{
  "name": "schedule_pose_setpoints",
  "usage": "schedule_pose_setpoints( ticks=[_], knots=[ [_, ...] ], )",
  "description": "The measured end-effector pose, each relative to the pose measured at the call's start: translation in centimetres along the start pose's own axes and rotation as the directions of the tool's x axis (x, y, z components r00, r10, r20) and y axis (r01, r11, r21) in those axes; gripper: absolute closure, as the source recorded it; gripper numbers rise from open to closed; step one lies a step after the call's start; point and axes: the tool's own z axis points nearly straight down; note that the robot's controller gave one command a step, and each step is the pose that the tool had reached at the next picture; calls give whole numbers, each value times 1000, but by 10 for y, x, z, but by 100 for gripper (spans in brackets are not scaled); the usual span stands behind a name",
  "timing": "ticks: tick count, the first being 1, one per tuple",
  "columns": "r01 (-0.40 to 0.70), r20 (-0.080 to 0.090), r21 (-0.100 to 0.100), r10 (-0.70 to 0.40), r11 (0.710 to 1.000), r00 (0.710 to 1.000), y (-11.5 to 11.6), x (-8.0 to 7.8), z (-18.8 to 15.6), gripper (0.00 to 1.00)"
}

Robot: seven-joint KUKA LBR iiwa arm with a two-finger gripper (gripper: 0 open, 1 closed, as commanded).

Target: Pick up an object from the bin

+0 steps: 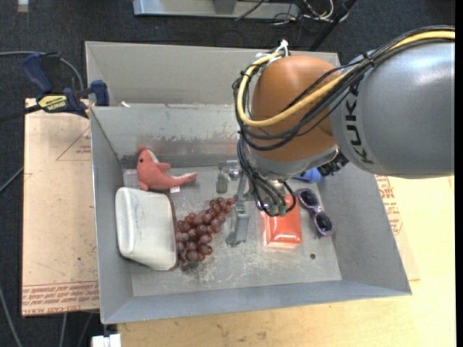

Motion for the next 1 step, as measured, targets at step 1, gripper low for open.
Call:
schedule_pose_setpoints(
  ticks=[1],
  knots=[
    [-3,8,-1,3,1000,1000,-1,-1,-5,0]
  ],
)
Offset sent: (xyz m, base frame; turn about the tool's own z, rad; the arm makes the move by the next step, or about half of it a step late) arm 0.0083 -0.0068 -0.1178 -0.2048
